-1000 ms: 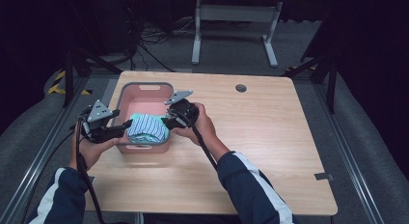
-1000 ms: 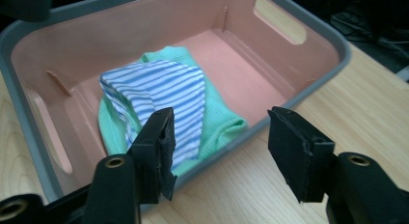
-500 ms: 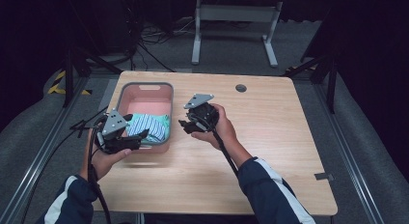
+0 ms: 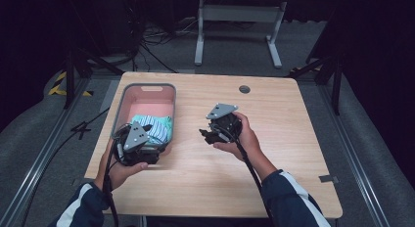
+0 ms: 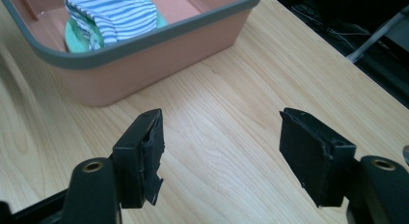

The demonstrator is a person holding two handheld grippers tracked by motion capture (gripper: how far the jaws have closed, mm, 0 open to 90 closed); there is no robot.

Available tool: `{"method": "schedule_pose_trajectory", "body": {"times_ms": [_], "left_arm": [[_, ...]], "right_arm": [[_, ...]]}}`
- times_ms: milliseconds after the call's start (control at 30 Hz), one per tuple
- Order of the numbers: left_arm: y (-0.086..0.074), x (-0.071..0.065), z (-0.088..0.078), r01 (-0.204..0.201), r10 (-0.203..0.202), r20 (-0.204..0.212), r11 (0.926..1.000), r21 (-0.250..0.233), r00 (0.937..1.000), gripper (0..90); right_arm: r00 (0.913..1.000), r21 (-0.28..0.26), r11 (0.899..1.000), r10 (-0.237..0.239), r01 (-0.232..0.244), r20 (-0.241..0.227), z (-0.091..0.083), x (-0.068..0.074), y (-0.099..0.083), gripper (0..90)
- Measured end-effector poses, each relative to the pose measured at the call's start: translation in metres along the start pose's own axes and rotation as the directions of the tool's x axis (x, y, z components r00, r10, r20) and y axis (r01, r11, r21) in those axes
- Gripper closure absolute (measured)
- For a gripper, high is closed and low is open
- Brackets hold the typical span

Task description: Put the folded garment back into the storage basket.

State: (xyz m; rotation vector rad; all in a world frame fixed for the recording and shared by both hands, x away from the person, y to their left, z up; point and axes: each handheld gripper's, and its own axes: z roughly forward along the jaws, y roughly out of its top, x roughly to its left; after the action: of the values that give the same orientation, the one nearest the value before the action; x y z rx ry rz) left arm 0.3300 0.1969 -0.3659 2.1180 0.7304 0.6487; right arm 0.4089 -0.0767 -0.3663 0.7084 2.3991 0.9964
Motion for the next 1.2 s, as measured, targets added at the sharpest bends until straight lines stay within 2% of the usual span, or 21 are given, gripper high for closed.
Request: {"method": "schedule_pose_trajectory", "body": {"times_ms": [133, 267, 633, 800, 867, 1167, 1200], "left_arm": [[0.002, -0.01, 0.005, -0.033, 0.033, 0.026, 0.9994, 0.008, 0.9991, 24.6], [0.0, -0.019, 0.012, -0.086, 0.084, 0.048, 0.9958, 0.032, 0.9953, 24.6], [0.0, -0.04, 0.022, -0.121, 0.116, 0.105, 0.9919, 0.038, 0.9876, 22.5], [-0.003, -0.051, 0.031, -0.155, 0.144, 0.14, 0.9858, 0.065, 0.9796, 22.6], [-0.005, -0.054, 0.035, -0.177, 0.165, 0.143, 0.9811, 0.078, 0.9759, 22.6], [-0.013, -0.063, 0.048, -0.199, 0.177, 0.186, 0.9738, 0.109, 0.9665, 22.6], [-0.014, -0.064, 0.049, -0.21, 0.186, 0.185, 0.9707, 0.117, 0.9649, 22.6]], "right_arm": [[0.9999, 0.015, 1.0, -0.01, 0.01, 0.004, -0.008, -0.003, -0.013, 32.2], [0.9999, 0.022, 1.0, -0.008, 0.008, 0.011, -0.015, -0.005, -0.024, 32.1], [0.9988, 0.057, 0.998, -0.02, 0.017, 0.044, -0.033, -0.01, -0.054, 30.9], [0.9979, 0.069, 0.998, -0.017, 0.012, 0.062, -0.041, -0.011, -0.07, 30.7], [0.9981, 0.072, 0.997, -0.007, 0.002, 0.061, -0.044, -0.012, -0.078, 30.6], [0.9964, 0.108, 0.994, -0.013, 0.003, 0.084, -0.053, -0.012, -0.101, 30.2], [0.9963, 0.112, 0.994, -0.014, 0.004, 0.085, -0.054, -0.012, -0.105, 30.2]]}}
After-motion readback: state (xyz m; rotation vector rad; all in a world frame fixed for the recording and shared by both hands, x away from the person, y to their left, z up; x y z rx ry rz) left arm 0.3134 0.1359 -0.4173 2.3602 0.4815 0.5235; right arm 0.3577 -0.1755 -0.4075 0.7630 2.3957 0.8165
